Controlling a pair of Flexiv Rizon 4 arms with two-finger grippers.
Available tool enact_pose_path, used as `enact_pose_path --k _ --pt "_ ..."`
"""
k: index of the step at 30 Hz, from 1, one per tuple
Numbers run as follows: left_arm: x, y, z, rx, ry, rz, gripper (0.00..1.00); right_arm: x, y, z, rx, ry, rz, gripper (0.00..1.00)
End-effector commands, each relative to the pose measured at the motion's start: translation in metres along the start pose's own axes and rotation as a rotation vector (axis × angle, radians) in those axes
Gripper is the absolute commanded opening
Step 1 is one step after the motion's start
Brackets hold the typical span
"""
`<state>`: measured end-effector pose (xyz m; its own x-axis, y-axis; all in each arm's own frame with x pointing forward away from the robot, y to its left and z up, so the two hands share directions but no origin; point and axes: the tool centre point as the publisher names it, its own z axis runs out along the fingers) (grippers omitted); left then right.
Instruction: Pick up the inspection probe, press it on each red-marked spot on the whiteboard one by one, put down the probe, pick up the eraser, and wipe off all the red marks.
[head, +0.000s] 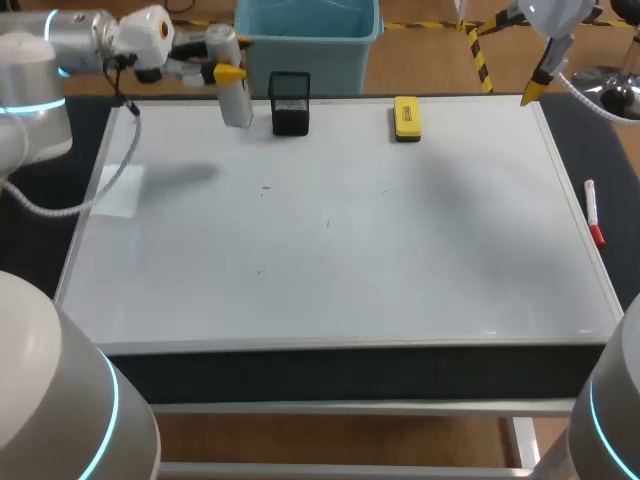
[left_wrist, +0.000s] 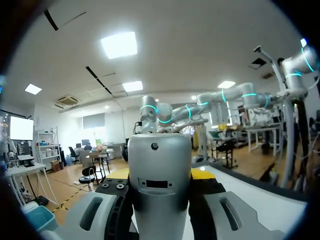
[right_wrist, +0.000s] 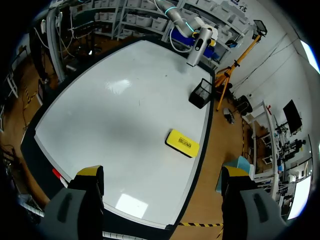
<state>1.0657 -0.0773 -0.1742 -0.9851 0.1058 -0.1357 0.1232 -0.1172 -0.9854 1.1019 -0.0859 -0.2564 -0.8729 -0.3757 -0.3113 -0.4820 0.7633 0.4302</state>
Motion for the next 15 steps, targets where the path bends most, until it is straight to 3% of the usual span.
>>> enact_pose_path --k 1,15 --pt "-0.026 -0.011 0.011 -0.001 0.078 -0.001 0.0 0.001 0.0 -0.001 0.004 0.002 -0.001 1.0" --pt "-0.081 -0.012 0.049 0.041 0.058 -0.016 0.0 0.001 0.0 -0.001 0.004 0.002 -0.001 1.0"
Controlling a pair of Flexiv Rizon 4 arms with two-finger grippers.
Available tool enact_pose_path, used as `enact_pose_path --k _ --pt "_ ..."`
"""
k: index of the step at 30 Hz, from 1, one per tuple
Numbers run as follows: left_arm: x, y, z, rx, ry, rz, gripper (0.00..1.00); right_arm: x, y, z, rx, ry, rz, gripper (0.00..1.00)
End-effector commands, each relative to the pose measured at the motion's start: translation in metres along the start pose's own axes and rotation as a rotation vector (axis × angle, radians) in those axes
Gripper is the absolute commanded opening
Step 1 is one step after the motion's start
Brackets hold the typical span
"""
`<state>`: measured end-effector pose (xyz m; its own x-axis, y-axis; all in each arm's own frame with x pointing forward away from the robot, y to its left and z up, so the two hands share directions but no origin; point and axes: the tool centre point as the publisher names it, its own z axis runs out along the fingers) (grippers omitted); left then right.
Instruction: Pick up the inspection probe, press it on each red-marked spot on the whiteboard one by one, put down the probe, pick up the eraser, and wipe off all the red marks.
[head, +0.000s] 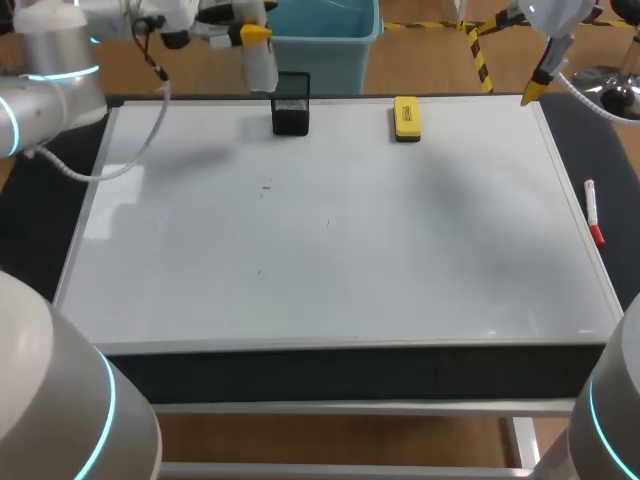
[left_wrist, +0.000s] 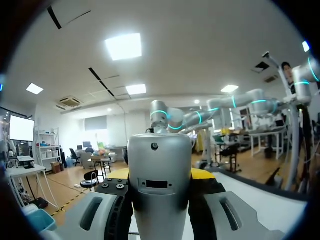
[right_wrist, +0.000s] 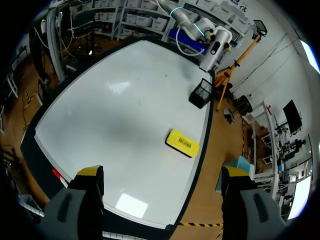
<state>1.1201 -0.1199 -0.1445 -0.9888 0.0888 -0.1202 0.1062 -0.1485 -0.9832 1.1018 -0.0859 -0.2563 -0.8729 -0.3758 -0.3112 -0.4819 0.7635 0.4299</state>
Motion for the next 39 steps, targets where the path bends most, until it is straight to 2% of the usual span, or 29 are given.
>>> enact_pose_path --k 1,7,13,27,39 --pt "-0.022 0.006 0.012 0.009 0.077 -0.004 0.0 0.001 0.0 -0.001 0.004 0.002 -0.001 1.0" --pt "-0.041 0.017 0.023 0.006 0.069 -0.018 0.0 0.001 0.0 -0.001 0.004 0.002 -0.001 1.0" --pt "-0.05 0.031 0.026 -0.009 0.066 -0.041 0.0 0.001 0.0 -0.001 0.004 0.002 -0.001 1.0" --pt "-0.055 0.051 0.023 0.009 0.064 -0.047 0.0 0.001 0.0 -0.001 0.004 0.002 -0.001 1.0" --pt "-0.059 0.075 0.024 -0.019 0.069 -0.083 0.0 0.001 0.0 -0.001 0.004 0.002 -0.001 1.0"
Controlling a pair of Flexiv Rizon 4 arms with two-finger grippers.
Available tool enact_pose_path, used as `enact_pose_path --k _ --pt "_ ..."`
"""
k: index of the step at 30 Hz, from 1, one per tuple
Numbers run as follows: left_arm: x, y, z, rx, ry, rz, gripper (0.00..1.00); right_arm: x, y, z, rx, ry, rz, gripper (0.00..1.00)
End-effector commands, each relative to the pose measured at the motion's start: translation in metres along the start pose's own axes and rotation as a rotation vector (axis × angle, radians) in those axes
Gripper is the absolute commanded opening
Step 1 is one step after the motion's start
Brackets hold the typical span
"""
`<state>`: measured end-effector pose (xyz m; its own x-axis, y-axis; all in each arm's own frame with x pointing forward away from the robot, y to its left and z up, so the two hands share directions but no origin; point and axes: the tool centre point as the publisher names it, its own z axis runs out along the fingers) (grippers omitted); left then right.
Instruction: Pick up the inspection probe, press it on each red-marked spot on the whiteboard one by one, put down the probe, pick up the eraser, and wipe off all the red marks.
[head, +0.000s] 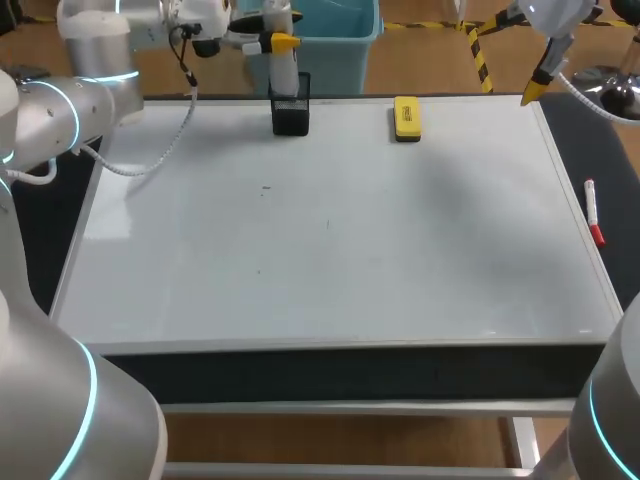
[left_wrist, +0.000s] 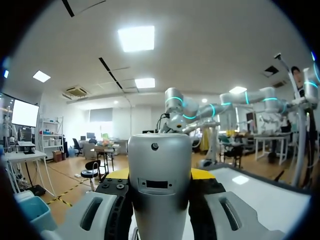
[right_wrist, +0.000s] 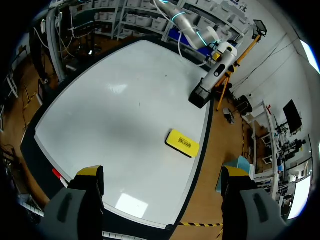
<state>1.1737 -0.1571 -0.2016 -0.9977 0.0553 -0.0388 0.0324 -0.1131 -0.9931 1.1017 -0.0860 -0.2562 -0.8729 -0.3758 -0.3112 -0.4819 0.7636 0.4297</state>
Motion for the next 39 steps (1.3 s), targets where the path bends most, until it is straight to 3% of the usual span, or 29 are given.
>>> enact_pose_path --k 1,25,39 --pt "-0.01 0.009 0.002 0.01 0.114 -0.005 0.0 0.001 0.0 -0.001 0.003 0.002 -0.001 1.0" --pt "-0.019 0.059 0.006 -0.012 0.092 -0.054 0.0 0.001 0.0 -0.001 0.003 0.002 -0.001 1.0" --pt "-0.02 0.074 0.004 -0.017 0.098 -0.056 0.0 0.001 0.0 -0.001 0.003 0.002 -0.001 1.0"
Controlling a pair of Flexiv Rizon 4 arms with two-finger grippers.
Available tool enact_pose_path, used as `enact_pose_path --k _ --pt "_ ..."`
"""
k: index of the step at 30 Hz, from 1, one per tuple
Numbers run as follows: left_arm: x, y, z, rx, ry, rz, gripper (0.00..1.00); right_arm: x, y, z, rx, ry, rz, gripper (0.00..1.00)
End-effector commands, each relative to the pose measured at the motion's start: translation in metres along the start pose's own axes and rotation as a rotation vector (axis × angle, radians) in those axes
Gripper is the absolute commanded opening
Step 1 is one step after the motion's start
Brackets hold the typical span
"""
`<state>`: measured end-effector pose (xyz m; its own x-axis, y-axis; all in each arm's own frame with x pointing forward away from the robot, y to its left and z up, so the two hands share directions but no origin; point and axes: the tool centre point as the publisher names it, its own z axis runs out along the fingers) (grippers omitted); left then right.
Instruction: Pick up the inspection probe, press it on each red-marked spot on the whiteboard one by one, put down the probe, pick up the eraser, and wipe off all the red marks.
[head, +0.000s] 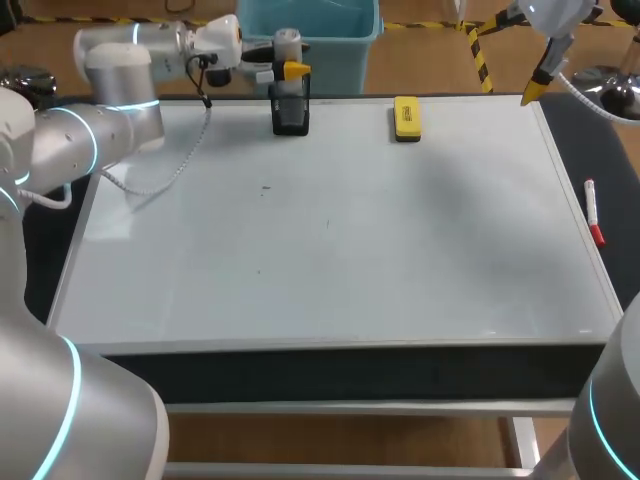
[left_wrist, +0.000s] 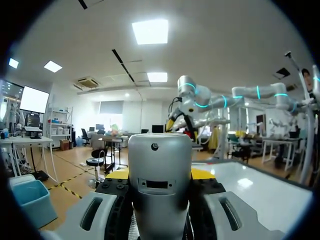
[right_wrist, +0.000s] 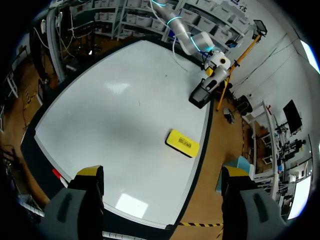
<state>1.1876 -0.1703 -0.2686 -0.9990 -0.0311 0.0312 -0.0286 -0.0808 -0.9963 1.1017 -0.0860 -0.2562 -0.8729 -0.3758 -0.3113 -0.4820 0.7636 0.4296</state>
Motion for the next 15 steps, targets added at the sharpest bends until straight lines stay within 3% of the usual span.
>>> enact_pose_path --k 1,5,7,8,9,10,15 --pt "-0.0081 0.006 0.0004 0.007 0.192 0.009 0.0 0.0005 0.0002 -0.0009 0.003 0.002 -0.001 1.0" --pt "-0.0087 0.009 0.0015 0.002 0.204 0.004 0.03 0.0005 0.0002 -0.0009 0.003 0.002 -0.001 1.0" --pt "-0.0088 0.0094 0.0019 0.001 0.21 0.001 0.44 0.0005 0.0002 -0.0009 0.003 0.002 -0.001 1.0" --pt "-0.0089 0.0096 0.0021 0.0 0.211 0.0 0.55 0.0005 0.0002 -0.0009 0.003 0.002 -0.001 1.0" --pt "-0.009 0.0096 0.0021 0.0 0.212 -0.001 0.95 0.0005 0.0002 -0.0009 0.003 0.002 -0.001 1.0" --pt "-0.009 0.0096 0.0021 0.0 0.211 0.001 1.0 0.0005 0.0002 -0.0009 0.003 0.002 -0.001 1.0" --pt "-0.0076 0.0032 -0.0004 -0.005 0.21 0.03 1.0 0.0005 0.0002 -0.0009 0.003 0.002 -0.001 1.0"
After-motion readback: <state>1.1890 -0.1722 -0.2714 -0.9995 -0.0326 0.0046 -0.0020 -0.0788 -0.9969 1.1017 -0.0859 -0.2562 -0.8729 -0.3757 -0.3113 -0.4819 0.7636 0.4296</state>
